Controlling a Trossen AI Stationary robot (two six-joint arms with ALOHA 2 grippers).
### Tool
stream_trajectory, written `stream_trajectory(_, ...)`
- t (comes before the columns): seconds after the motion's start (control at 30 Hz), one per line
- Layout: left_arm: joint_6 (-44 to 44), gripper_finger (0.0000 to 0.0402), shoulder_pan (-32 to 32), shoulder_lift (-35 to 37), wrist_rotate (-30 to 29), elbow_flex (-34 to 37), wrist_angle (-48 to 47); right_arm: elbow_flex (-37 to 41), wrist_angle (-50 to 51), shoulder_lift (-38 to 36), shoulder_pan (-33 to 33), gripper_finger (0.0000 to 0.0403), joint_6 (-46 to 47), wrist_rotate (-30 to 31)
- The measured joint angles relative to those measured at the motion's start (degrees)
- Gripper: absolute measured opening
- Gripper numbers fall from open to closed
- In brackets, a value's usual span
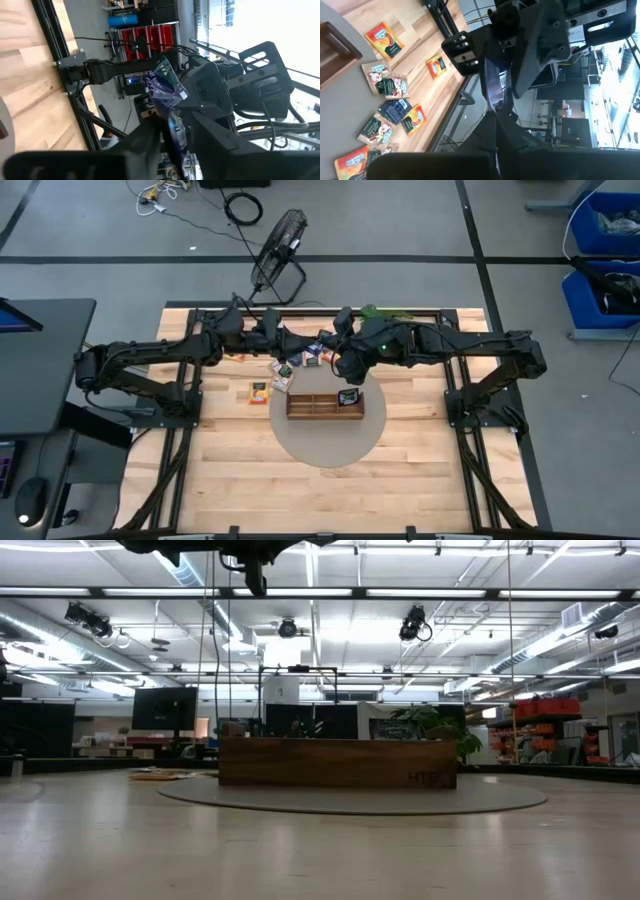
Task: Pick & Place Tea
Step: Put the blue tea bag into the right section of the wooden organizer
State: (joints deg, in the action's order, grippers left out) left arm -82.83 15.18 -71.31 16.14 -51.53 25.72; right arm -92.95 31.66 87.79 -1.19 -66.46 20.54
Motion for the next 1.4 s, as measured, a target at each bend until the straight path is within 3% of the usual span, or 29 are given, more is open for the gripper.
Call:
stream_trajectory(0.27,5.22,0.0013,2.06,0.00,0.64,0.00,0.00,0.00,-0.20,0.00,0.05,0.0000,0.26,-0.37)
stream_trajectory(0.57,6.97,0.0047,3.61,0.00,0.59,-0.02,0.00,0.00,0.26,0.04,-0.02,0.0000,2.07,-0.44)
stream_trajectory(0.77,11.03,0.0010,3.49,0.00,0.44,-0.02,0.00,0.00,0.27,0.02,-0.03,0.0003,3.59,-0.73)
stream_trajectory(1.0,13.96,0.0007,3.47,0.00,0.60,-0.02,0.03,0.00,0.06,0.02,-0.04,0.0022,5.02,-0.51)
stream_trajectory(1.2,19.32,0.0006,3.52,0.00,-1.65,-0.02,0.24,-0.02,-0.34,-0.49,-0.11,0.0051,12.23,6.82)
stream_trajectory(1.4,27.09,0.0005,3.51,0.00,-3.51,-0.04,0.52,-0.04,-0.39,-2.83,-0.04,0.0108,19.40,12.19)
